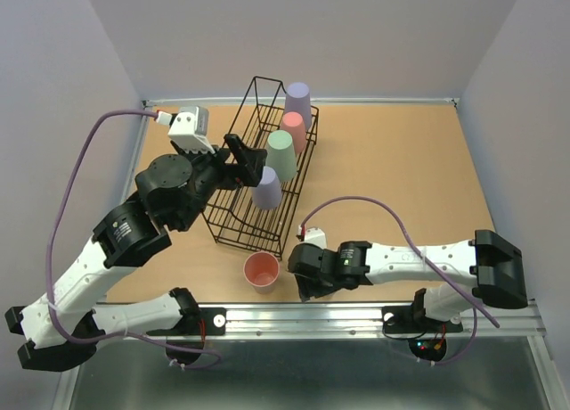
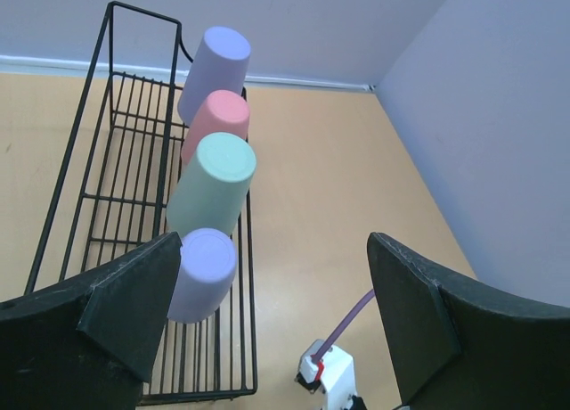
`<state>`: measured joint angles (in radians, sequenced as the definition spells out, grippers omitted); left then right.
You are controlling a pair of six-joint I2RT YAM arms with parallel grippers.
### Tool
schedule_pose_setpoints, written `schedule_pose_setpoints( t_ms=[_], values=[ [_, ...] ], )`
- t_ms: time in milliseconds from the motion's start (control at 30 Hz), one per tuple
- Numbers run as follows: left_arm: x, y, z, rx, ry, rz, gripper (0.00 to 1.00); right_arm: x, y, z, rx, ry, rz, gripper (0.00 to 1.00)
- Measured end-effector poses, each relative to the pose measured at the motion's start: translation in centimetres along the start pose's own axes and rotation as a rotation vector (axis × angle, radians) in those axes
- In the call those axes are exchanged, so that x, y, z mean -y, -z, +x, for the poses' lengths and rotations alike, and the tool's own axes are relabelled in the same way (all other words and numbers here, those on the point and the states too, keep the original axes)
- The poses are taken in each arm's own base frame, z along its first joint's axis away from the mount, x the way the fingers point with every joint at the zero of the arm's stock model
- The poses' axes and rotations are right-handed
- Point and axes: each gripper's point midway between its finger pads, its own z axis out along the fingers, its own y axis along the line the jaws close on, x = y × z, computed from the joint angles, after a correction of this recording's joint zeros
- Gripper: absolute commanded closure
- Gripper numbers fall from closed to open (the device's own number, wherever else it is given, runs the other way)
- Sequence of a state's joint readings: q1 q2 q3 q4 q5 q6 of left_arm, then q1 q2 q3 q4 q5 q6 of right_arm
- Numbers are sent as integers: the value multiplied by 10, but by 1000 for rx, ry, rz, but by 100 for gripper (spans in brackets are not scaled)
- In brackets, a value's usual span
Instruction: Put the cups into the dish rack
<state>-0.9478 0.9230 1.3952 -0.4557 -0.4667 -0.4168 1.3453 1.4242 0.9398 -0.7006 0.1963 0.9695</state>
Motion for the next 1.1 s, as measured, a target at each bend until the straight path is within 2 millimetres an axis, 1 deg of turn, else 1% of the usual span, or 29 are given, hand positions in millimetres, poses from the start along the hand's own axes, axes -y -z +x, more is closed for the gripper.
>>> schedule_pose_setpoints(
  t_ms=[200,233,333,400,467,500,600,633,733,833,933,1000,1100],
  values=[
    [-6,20,-9,17,-2,23,4,3,-1,-14,62,-56,70,55],
    [-7,22,-10,18,-3,26,4,3,-2,-16,66,-60,88,59],
    [-9,28,-10,14,-9,31,4,3,-8,-19,70,-57,136,65],
    [-11,32,-9,9,-15,31,4,3,-12,-17,64,-52,168,68],
    [-13,34,-8,4,-21,32,4,5,-17,-12,53,-41,203,76],
    [-14,36,-8,3,-22,35,4,6,-18,-9,50,-38,218,83],
    [-15,42,-10,5,-19,45,4,11,-18,-2,47,-43,266,97],
    [-15,43,-10,5,-19,48,4,12,-16,1,48,-55,276,100],
    [-16,49,-11,6,-14,59,4,17,-11,7,49,-69,309,100],
    [-16,56,-14,16,-2,75,4,24,-5,11,53,-90,353,100],
    [-16,61,-17,22,10,91,4,29,11,6,82,-126,383,100],
    [-14,61,-16,18,13,97,4,30,27,-3,124,-162,365,100],
    [-7,58,-11,-14,9,118,5,25,64,-30,244,-232,250,100]
  ],
)
